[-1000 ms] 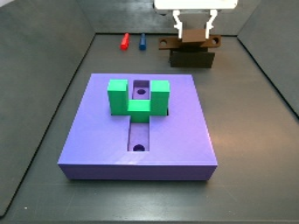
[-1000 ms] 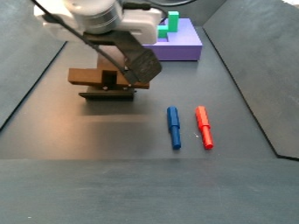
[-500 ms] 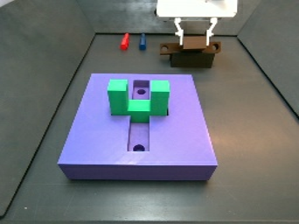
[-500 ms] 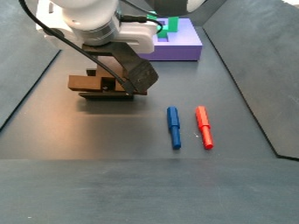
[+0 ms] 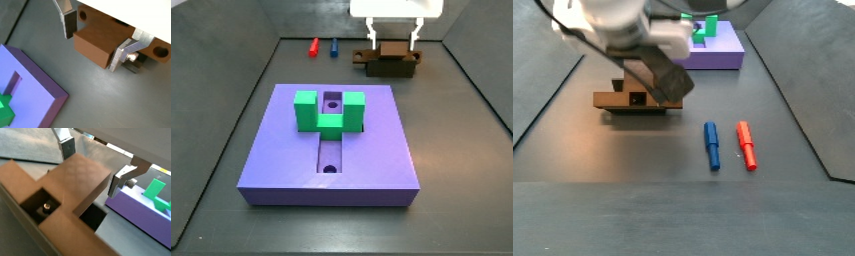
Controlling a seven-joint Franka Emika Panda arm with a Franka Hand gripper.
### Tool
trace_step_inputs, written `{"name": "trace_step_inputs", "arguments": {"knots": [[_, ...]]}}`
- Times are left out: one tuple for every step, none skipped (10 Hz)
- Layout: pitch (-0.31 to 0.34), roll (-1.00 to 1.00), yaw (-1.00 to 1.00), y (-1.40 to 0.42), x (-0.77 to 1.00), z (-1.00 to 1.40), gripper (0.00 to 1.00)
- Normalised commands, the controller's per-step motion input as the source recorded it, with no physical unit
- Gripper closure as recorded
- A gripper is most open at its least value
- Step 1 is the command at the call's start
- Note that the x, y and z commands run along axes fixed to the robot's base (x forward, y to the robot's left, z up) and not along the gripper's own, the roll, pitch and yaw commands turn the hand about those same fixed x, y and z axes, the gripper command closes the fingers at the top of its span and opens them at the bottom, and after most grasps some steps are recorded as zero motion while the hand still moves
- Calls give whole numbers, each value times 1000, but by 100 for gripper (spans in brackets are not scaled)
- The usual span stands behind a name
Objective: Pick up the brown object. Move up. Place the brown object on the fixture. Regrasp the brown object. Move to above the board. Insert the brown object.
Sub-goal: Regrasp the brown object.
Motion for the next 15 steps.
{"name": "trace_step_inputs", "arguments": {"knots": [[11, 263, -129, 0, -197, 783, 0], [6, 163, -117, 0, -197, 743, 0], [0, 203, -77, 0, -74, 697, 0], [-46, 234, -40, 0, 40, 711, 0], [-111, 203, -66, 0, 189, 717, 0], [-117, 363, -77, 0, 197, 497, 0], [-131, 1000, 0, -89, 51, 60, 0], [-131, 1000, 0, -49, 26, 34, 0], [-186, 1000, 131, 0, 69, 66, 0], [-71, 1000, 271, 0, 117, 77, 0], [0, 1000, 394, -49, 34, 74, 0], [0, 20, 806, -66, 0, -46, 0], [0, 509, 923, 0, -9, 0, 0], [0, 891, 694, 0, 26, 66, 0], [0, 1000, 391, 0, 274, 123, 0]]}}
